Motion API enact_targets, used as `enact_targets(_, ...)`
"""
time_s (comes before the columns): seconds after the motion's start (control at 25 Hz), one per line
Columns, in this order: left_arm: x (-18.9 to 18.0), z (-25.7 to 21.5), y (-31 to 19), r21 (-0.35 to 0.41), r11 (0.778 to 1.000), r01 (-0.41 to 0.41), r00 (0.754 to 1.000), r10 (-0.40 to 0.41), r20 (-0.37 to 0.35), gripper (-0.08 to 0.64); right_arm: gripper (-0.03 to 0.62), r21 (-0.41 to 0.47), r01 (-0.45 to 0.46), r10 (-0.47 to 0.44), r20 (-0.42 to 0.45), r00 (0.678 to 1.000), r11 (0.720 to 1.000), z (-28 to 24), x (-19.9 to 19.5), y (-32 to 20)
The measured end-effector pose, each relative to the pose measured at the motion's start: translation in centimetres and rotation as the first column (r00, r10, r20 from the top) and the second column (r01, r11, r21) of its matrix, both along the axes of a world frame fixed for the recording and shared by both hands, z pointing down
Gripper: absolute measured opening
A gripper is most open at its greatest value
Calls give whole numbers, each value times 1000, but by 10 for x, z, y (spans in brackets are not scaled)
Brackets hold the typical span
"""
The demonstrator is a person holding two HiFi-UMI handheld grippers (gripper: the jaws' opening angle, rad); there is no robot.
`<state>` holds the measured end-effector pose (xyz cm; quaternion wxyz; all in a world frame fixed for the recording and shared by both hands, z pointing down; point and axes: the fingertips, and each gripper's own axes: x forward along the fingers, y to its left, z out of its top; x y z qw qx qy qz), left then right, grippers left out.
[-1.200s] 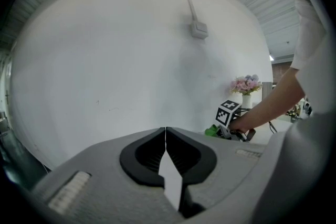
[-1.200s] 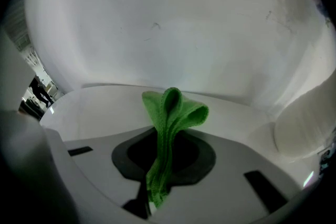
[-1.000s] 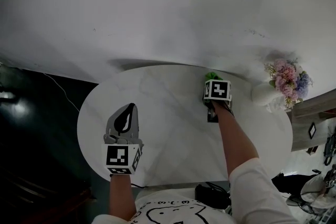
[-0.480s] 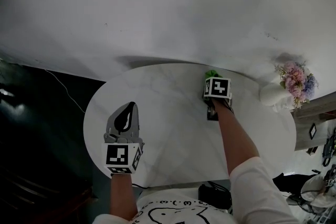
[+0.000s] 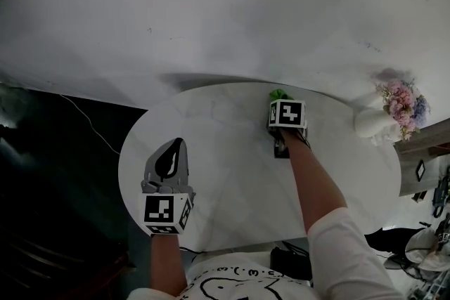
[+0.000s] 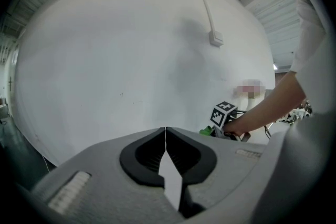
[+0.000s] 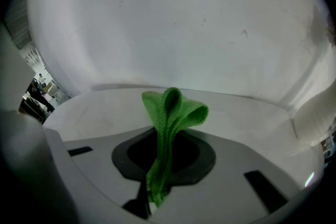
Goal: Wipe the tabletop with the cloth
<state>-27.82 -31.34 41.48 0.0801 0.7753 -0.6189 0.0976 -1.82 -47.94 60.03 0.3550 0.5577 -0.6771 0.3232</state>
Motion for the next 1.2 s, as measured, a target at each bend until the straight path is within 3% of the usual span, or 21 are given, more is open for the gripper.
enact_targets(0.68, -46, 11, 6, -3, 1000, 18, 998, -18, -64, 18, 44, 2, 81, -81, -19, 997, 997, 0, -84, 2)
enact_targets(1.2, -63, 8, 14, 10, 1000, 0, 996, 1, -92, 18, 44, -21, 135, -133, 75, 988, 991, -1, -154, 16)
